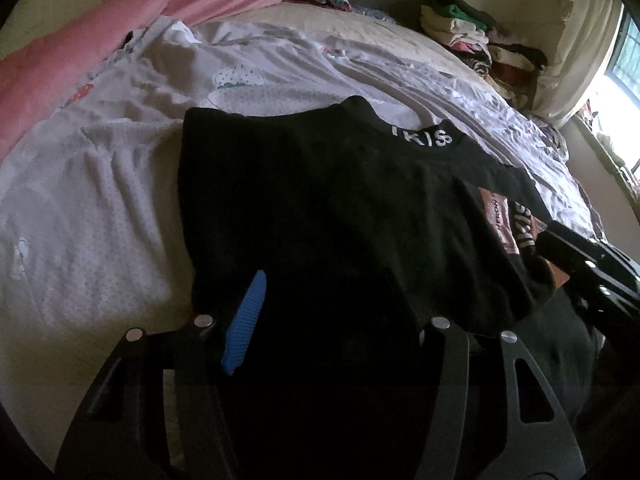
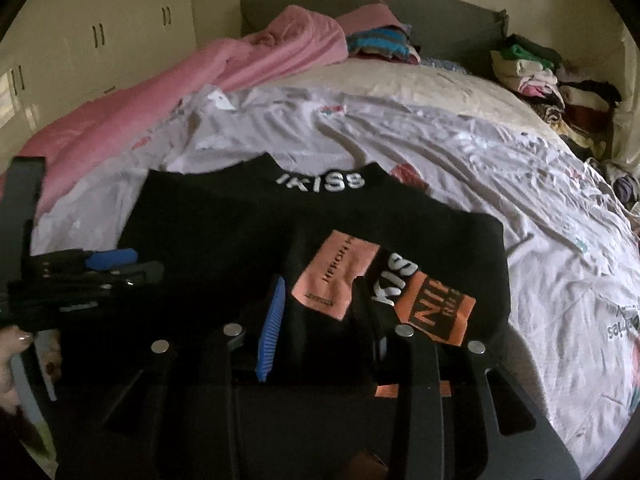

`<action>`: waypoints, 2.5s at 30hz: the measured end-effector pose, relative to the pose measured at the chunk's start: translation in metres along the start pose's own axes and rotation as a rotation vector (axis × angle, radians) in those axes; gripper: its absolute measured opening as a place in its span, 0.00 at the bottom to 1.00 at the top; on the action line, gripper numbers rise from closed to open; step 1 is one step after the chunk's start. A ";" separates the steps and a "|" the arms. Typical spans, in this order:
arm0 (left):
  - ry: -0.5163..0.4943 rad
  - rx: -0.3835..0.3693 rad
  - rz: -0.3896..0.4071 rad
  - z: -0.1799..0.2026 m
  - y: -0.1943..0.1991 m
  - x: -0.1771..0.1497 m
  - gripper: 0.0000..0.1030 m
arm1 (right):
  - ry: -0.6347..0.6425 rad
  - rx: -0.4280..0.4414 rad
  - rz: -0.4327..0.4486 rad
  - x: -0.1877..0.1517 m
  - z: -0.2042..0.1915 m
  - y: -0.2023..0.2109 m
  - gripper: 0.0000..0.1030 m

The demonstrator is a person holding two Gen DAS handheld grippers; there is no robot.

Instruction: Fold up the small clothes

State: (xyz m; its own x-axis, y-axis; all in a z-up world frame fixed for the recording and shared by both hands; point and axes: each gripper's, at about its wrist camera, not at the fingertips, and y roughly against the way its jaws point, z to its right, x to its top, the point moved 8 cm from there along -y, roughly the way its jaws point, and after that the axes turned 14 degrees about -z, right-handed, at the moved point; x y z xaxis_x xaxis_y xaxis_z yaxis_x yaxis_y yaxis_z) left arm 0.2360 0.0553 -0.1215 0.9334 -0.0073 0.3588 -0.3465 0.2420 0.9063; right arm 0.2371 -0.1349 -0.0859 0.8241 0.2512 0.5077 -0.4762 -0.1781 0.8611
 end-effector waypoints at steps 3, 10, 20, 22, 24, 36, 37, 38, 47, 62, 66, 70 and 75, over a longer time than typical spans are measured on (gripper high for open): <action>0.000 -0.009 0.001 -0.001 0.000 0.000 0.49 | -0.009 -0.053 -0.044 -0.007 0.010 -0.011 0.36; -0.003 -0.011 0.003 -0.001 0.000 -0.001 0.49 | -0.126 -0.055 -0.119 -0.035 0.046 -0.031 0.36; -0.015 0.013 0.012 0.001 0.003 -0.003 0.49 | -0.109 -0.075 -0.054 -0.032 0.038 -0.013 0.59; -0.016 0.015 0.012 0.001 0.003 -0.003 0.49 | -0.112 -0.071 -0.041 -0.031 0.037 -0.009 0.63; -0.016 0.014 0.012 0.001 0.003 -0.003 0.49 | -0.112 -0.065 -0.020 -0.030 0.035 -0.003 0.72; -0.023 0.027 0.014 0.003 0.007 -0.005 0.49 | -0.103 -0.055 0.058 -0.025 0.021 0.026 0.90; -0.023 0.029 0.015 0.004 0.008 -0.006 0.50 | -0.101 -0.058 0.065 -0.025 0.021 0.029 0.92; -0.023 0.029 0.018 0.004 0.010 -0.006 0.52 | -0.102 -0.061 0.069 -0.024 0.021 0.031 0.93; -0.024 0.025 0.069 0.013 0.039 -0.006 0.76 | -0.124 -0.063 0.116 -0.023 0.023 0.053 0.95; -0.005 0.064 0.165 0.011 0.087 -0.009 0.91 | -0.137 -0.062 0.194 -0.020 0.022 0.089 0.96; -0.010 0.071 0.180 0.012 0.096 -0.011 0.91 | -0.134 -0.060 0.210 -0.021 0.019 0.098 0.96; -0.010 0.074 0.195 0.012 0.105 -0.014 0.91 | -0.134 -0.054 0.225 -0.021 0.017 0.107 0.96; -0.009 0.075 0.210 0.012 0.116 -0.018 0.91 | -0.132 -0.051 0.242 -0.022 0.016 0.118 0.96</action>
State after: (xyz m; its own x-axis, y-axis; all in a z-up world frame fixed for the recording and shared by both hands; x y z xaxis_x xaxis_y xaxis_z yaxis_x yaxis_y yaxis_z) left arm 0.1776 0.0716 -0.0200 0.8390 0.0271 0.5435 -0.5399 0.1667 0.8251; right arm 0.1675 -0.1765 0.0037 0.7157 0.0807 0.6937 -0.6761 -0.1687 0.7172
